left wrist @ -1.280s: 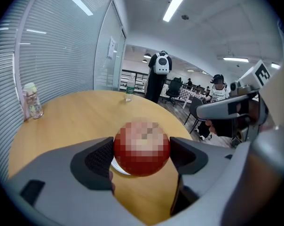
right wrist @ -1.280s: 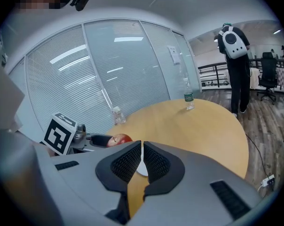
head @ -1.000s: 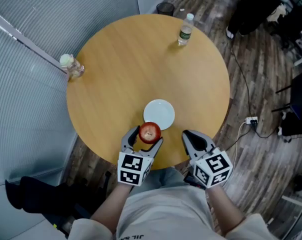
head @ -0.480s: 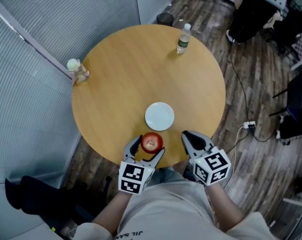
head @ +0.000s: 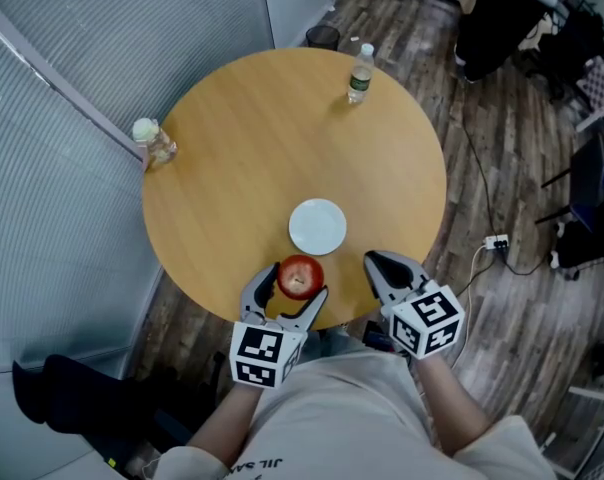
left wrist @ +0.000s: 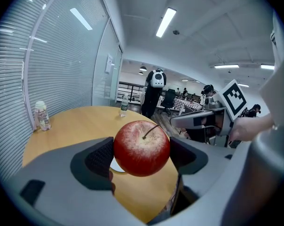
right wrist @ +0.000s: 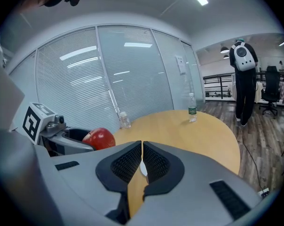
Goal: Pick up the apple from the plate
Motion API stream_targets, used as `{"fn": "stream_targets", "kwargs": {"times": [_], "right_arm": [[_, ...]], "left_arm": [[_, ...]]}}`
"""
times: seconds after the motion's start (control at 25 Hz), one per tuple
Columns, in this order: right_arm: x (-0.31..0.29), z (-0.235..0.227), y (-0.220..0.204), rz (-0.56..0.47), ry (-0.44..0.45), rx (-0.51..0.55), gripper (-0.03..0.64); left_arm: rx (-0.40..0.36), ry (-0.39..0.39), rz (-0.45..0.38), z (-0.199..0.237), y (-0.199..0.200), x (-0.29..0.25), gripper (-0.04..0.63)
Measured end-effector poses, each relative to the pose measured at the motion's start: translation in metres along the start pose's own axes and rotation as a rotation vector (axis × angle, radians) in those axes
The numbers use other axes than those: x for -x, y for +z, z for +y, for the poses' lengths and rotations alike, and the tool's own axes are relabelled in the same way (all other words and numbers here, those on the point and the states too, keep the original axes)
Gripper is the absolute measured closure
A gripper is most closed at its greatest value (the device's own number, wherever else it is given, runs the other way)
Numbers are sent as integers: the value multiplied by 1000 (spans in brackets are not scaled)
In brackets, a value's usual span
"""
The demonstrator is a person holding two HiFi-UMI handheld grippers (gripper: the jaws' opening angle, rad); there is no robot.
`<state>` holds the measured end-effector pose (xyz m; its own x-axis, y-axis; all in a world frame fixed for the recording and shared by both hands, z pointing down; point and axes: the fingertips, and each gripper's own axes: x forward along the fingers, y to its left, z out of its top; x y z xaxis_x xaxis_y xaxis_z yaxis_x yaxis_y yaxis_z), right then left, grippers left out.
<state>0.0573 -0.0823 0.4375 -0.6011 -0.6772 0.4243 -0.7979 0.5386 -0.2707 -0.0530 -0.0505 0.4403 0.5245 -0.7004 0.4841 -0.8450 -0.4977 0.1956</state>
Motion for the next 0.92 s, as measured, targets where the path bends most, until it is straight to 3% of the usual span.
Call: {"fn": "stream_targets", "kwargs": {"times": [0.92], "right_arm": [[-1, 8, 5, -14, 8, 3, 580]], "left_arm": [[-13, -12, -17, 6, 9, 0, 219]]}}
